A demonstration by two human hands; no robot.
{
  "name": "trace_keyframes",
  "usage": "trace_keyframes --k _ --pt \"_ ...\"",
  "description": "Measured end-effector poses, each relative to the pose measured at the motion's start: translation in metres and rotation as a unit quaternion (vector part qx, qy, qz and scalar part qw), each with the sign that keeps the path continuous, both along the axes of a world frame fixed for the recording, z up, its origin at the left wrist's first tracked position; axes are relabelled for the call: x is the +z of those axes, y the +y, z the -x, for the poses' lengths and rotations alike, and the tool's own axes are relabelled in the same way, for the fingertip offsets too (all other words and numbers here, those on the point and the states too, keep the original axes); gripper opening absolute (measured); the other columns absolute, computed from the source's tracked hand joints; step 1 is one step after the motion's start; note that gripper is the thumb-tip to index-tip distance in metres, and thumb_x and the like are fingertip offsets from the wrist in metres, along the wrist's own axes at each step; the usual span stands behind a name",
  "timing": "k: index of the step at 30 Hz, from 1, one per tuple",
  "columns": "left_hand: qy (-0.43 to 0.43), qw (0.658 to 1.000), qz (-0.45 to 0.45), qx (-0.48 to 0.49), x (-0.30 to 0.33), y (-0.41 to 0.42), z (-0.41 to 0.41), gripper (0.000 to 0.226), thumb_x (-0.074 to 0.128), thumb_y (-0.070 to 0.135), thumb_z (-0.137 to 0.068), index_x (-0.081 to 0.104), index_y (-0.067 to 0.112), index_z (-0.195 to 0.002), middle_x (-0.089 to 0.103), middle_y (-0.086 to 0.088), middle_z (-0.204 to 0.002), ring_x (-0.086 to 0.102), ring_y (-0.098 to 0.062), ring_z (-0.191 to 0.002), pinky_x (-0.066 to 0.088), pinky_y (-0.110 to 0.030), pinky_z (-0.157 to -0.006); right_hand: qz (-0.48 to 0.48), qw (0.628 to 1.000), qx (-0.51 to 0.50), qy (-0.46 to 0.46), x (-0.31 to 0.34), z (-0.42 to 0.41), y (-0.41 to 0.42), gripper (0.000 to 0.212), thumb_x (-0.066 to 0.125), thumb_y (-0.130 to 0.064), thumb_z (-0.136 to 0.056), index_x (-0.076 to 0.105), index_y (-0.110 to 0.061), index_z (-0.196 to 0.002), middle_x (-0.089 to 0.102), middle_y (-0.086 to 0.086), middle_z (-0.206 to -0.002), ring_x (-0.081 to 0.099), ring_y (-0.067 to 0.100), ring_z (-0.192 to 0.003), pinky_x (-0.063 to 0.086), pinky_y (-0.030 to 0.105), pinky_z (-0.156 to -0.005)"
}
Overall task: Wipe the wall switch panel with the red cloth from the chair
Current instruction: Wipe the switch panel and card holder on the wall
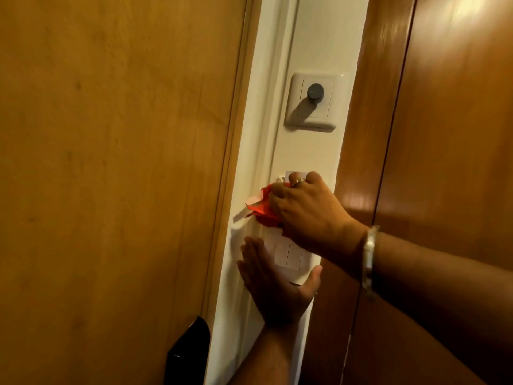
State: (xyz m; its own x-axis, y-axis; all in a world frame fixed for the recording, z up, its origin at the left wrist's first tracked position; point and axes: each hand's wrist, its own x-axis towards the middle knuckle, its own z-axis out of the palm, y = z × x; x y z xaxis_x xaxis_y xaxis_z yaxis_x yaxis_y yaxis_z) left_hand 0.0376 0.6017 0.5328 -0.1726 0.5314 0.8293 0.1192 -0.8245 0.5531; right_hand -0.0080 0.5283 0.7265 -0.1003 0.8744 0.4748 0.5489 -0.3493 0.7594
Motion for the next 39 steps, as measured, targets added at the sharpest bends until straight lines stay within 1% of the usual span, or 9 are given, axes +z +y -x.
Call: trace_keyframes --k 4,8,13,17,21,26,31,35,39 --pt "-0.002 0.999 -0.035 0.027 -0.004 0.002 -0.004 0.106 0.072 0.072 -0.068 0.038 -0.003 -0.135 0.048 -0.031 -0.141 0.042 -0.047 -0.136 0.039 -0.064 -0.108 0.083 0.996 -0.02 -0.005 -0.023 -0.001 -0.003 0.037 0.053 -0.038 -0.087 0.052 -0.019 -0.119 0.057 0.003 -0.122 0.05 0.026 -0.099 0.04 0.039 -0.08" --pt "-0.012 1.0 -0.004 0.0 0.0 0.002 -0.004 0.113 0.069 0.077 -0.067 0.039 -0.005 -0.139 0.042 -0.026 -0.149 0.035 -0.041 -0.143 0.036 -0.061 -0.112 -0.018 1.0 -0.007 0.012 0.001 -0.001 0.002 0.04 0.054 -0.044 -0.086 0.052 -0.018 -0.117 0.06 0.004 -0.117 0.053 0.027 -0.099 0.039 0.039 -0.078" --pt "-0.008 1.0 -0.029 0.007 -0.004 0.004 -0.003 0.108 0.071 0.074 -0.067 0.037 -0.002 -0.135 0.048 -0.03 -0.141 0.042 -0.046 -0.137 0.037 -0.062 -0.11 0.07 0.997 -0.027 0.002 -0.029 -0.003 -0.004 0.044 0.052 -0.04 -0.086 0.048 -0.019 -0.125 0.053 0.005 -0.131 0.05 0.029 -0.106 0.038 0.039 -0.081" --pt "0.008 1.0 0.003 -0.016 0.002 0.002 0.001 0.114 0.06 0.081 -0.07 0.03 0.001 -0.145 0.037 -0.024 -0.153 0.03 -0.039 -0.146 0.029 -0.059 -0.116 -0.004 0.999 -0.04 0.01 -0.006 -0.005 -0.013 0.052 0.06 -0.046 -0.081 0.048 -0.023 -0.126 0.055 0.0 -0.131 0.05 0.027 -0.104 0.039 0.036 -0.076" --pt "0.014 0.999 0.024 -0.04 0.003 0.004 0.002 0.114 0.057 0.084 -0.067 0.039 -0.001 -0.142 0.035 -0.023 -0.155 0.028 -0.037 -0.146 0.025 -0.059 -0.118 0.057 0.997 -0.057 0.011 -0.029 -0.018 -0.035 0.063 0.058 -0.046 -0.084 0.036 -0.024 -0.139 0.04 0.003 -0.147 0.044 0.03 -0.116 0.039 0.038 -0.079" --pt "0.015 0.999 0.025 -0.04 0.003 0.001 0.002 0.113 0.056 0.082 -0.07 0.032 -0.001 -0.143 0.038 -0.025 -0.152 0.032 -0.041 -0.143 0.027 -0.061 -0.116 -0.061 0.995 -0.055 0.059 -0.031 -0.017 -0.034 0.071 0.062 -0.048 -0.08 0.036 -0.022 -0.141 0.042 0.004 -0.146 0.049 0.032 -0.114 0.043 0.041 -0.08" --pt "0.033 0.997 0.056 -0.047 0.004 0.003 0.003 0.121 0.057 0.087 -0.063 0.033 0.003 -0.147 0.029 -0.019 -0.158 0.023 -0.034 -0.149 0.019 -0.054 -0.121 -0.005 0.999 -0.039 0.025 -0.046 -0.03 -0.052 0.079 0.075 -0.042 -0.069 0.042 -0.02 -0.138 0.042 0.006 -0.146 0.053 0.034 -0.109 0.046 0.045 -0.077" --pt "0.036 0.995 0.064 -0.061 0.005 0.002 0.004 0.123 0.047 0.092 -0.065 0.023 0.007 -0.151 0.024 -0.016 -0.161 0.018 -0.031 -0.15 0.017 -0.054 -0.121 -0.128 0.99 -0.034 0.049 -0.022 -0.035 -0.051 0.074 0.077 -0.041 -0.068 0.049 -0.017 -0.132 0.05 0.009 -0.139 0.056 0.038 -0.103 0.046 0.045 -0.074" --pt "0.022 0.996 0.063 -0.061 0.004 0.003 0.004 0.12 0.049 0.089 -0.067 0.022 0.009 -0.152 0.024 -0.014 -0.162 0.015 -0.027 -0.152 0.017 -0.053 -0.122 -0.04 0.999 -0.007 0.026 -0.047 -0.042 -0.059 0.071 0.071 -0.036 -0.074 0.044 -0.016 -0.137 0.043 0.011 -0.145 0.055 0.036 -0.102 0.047 0.047 -0.077"
